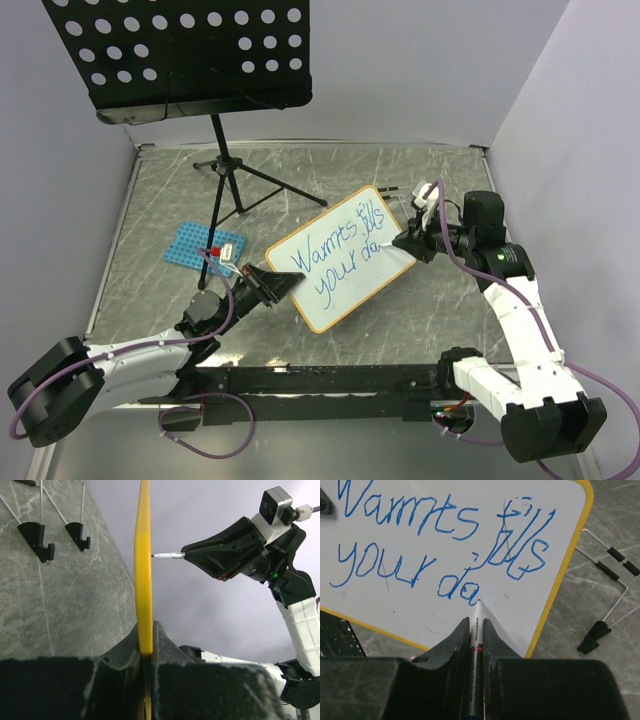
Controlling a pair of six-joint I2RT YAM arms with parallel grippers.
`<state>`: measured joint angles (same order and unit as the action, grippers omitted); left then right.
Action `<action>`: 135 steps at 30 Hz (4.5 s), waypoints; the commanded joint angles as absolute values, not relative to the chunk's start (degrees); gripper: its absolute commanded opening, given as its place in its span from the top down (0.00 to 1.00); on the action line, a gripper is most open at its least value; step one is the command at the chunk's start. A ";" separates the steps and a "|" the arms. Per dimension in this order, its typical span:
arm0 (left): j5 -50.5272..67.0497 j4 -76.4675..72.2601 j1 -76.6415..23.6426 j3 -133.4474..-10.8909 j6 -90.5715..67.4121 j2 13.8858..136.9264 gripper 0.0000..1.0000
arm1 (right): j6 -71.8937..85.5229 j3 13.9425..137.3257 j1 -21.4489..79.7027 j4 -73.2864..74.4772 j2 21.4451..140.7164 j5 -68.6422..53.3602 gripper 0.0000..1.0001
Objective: Write a sentence on the whiteboard
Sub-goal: Write a sentence on the whiteboard, then put down the whiteboard on the whiteboard stand.
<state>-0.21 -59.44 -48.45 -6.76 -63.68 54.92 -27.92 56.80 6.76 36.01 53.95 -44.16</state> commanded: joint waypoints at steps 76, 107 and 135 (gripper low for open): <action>0.26 -70.93 -47.55 -8.88 -64.86 53.17 0.99 | -34.72 53.61 6.94 42.81 54.23 -50.53 1.00; 0.35 -69.52 -47.20 -5.80 -64.60 49.84 0.99 | -23.12 59.42 -4.22 32.34 49.22 -57.83 1.00; 2.11 -71.10 -46.85 -6.68 -65.39 51.24 0.99 | -23.82 58.80 -5.36 30.14 54.40 -56.25 1.00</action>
